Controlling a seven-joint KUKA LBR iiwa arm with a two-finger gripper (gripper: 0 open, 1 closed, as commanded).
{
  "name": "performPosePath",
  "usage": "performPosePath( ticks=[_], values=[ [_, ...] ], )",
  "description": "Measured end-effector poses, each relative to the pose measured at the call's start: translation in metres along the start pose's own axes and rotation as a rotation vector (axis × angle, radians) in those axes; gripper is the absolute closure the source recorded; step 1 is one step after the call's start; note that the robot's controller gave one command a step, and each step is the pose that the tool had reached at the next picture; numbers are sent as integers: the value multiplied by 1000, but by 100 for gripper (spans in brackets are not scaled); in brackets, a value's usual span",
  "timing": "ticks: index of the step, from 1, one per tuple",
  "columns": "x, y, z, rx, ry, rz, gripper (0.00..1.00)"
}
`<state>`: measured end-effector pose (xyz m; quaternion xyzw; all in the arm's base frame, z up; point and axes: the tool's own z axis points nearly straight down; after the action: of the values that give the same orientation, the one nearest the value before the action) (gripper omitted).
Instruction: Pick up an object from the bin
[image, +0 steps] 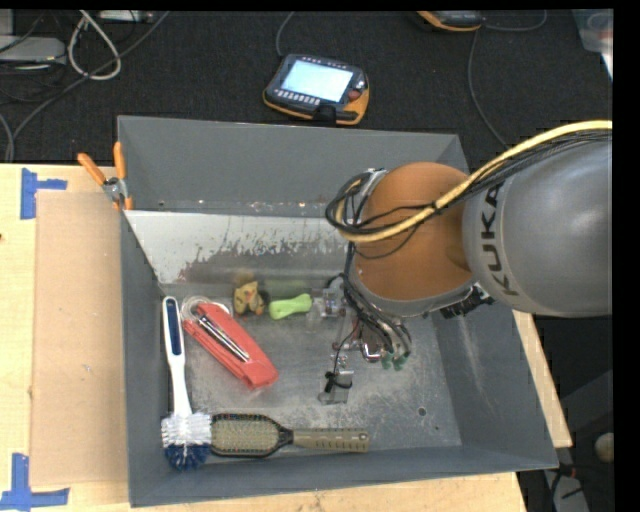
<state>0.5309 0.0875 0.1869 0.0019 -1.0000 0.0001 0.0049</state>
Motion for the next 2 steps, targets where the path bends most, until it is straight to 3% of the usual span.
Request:
performPosePath(
  ticks=[1,2],
  values=[
    [-2,-1,-5,-1,-8,5,0],
    [35,55,88,0,-6,-174,0]
  ],
)
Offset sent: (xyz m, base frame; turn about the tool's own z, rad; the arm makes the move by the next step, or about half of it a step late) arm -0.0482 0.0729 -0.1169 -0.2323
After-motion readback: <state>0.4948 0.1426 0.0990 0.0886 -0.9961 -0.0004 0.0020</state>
